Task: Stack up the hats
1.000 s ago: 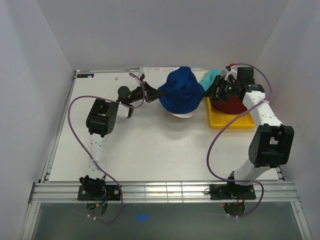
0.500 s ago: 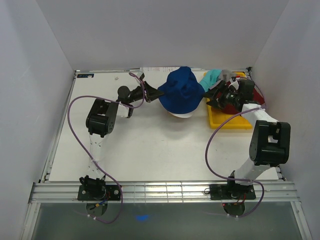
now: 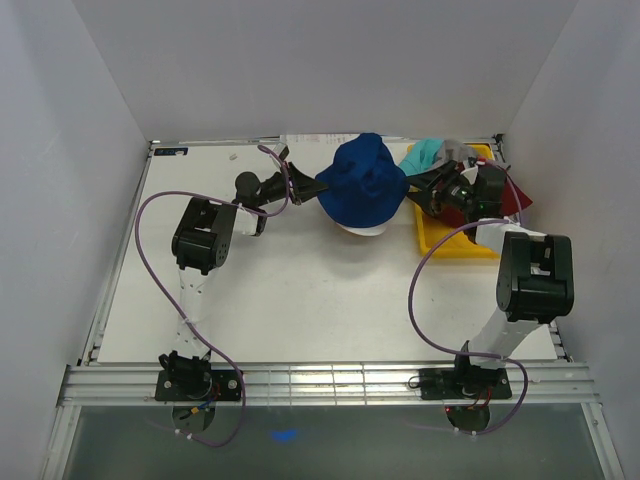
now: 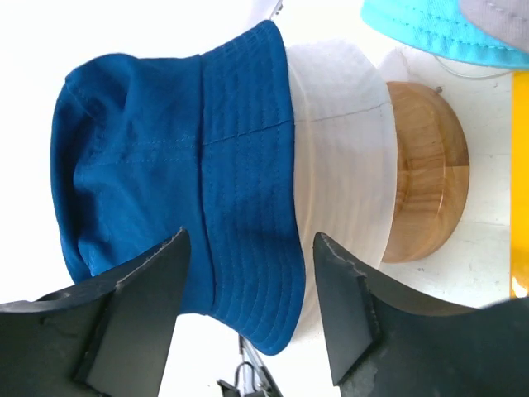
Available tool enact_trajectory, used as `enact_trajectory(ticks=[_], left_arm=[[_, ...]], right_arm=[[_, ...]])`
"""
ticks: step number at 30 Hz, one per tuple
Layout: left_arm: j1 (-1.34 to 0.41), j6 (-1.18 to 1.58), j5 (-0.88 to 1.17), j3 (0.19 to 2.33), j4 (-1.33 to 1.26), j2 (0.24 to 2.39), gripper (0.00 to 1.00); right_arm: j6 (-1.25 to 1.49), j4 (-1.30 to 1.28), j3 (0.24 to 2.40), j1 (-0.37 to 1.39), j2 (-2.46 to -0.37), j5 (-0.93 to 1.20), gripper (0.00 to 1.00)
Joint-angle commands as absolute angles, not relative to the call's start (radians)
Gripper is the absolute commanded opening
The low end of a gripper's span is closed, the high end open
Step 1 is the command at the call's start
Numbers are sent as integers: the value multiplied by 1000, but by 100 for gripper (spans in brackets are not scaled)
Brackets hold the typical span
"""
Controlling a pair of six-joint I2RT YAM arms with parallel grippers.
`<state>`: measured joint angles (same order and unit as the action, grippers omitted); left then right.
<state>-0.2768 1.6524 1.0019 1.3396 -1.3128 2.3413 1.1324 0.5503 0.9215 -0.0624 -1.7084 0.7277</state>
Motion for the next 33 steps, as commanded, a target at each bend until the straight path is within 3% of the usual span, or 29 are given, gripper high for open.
enact_trajectory(ticks=[1,15,20,21,25,30,33], left_arm=[[-273,1623,1023,1341,-1456,2261,0],[-270,1615,1032,1330,-1434,2256,0],[-268,1609,1032,1319,-1430,2256,0],[-267,1608,1031,1318,-1427,2256,0],[-262,1605,1028,1305,-1427,2250,0],[-258,1591,1017,1275,-1411,2243,0],[-252,1586,1009,1262,-1408,2238,0]], right_arm=[[1253,754,891,-60,-1736,709,65],[1361,902,879,-31,-1809,687,59],[1374,916,871,-26,-1821,678,43],[1374,914,870,-26,-1819,677,36],[1356,901,850,-26,-1821,675,21],[1307,850,825,-28,-1818,667,9],[1230,752,836,-26,-1806,655,8]])
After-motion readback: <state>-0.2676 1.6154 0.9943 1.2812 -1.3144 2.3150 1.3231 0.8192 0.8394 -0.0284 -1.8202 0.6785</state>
